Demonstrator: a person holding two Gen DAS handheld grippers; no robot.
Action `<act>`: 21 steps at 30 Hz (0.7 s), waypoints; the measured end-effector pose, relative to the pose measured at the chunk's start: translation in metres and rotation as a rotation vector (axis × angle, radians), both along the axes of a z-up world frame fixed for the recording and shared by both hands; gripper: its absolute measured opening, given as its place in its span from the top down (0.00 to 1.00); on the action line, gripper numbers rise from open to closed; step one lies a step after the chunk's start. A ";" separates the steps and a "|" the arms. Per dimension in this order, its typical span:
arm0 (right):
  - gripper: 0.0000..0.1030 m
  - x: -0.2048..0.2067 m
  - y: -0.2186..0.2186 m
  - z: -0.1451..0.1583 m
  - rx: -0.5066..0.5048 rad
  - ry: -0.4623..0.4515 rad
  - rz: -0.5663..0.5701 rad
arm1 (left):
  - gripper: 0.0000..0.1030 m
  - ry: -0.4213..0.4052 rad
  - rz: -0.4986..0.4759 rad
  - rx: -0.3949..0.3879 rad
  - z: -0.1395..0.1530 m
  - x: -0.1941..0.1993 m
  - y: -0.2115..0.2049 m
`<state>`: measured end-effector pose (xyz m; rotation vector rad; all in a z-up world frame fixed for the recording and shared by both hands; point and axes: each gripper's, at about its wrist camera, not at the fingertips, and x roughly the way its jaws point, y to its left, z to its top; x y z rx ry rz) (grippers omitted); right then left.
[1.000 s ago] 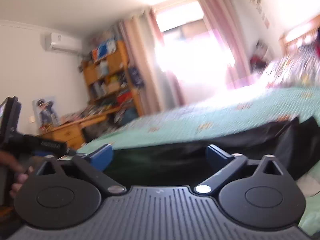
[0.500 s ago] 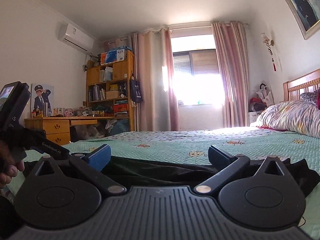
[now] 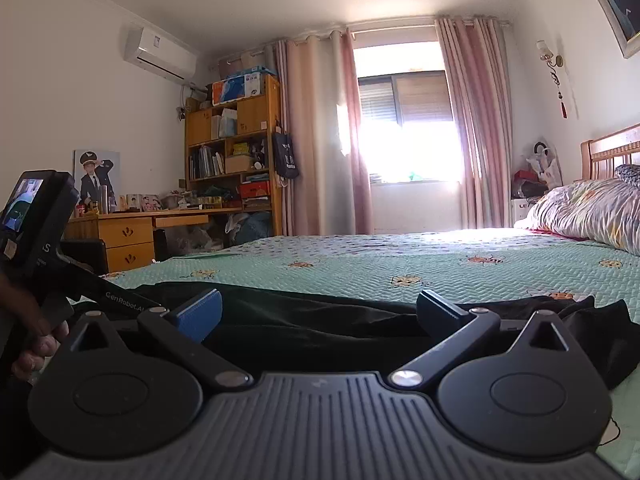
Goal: Fold clothes
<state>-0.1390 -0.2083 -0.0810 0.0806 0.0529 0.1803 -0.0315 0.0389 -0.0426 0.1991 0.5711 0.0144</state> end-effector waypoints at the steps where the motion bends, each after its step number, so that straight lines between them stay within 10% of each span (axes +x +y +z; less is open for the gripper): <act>1: 0.00 0.000 0.002 0.000 -0.002 0.006 0.003 | 0.02 0.007 0.013 -0.003 -0.003 0.000 0.004; 11: 0.00 0.003 0.010 -0.003 0.003 0.048 0.028 | 0.02 0.039 0.176 -0.060 -0.012 0.001 0.052; 21: 0.00 0.005 0.008 -0.003 0.017 0.070 0.027 | 0.02 0.104 0.204 -0.331 -0.020 0.002 0.075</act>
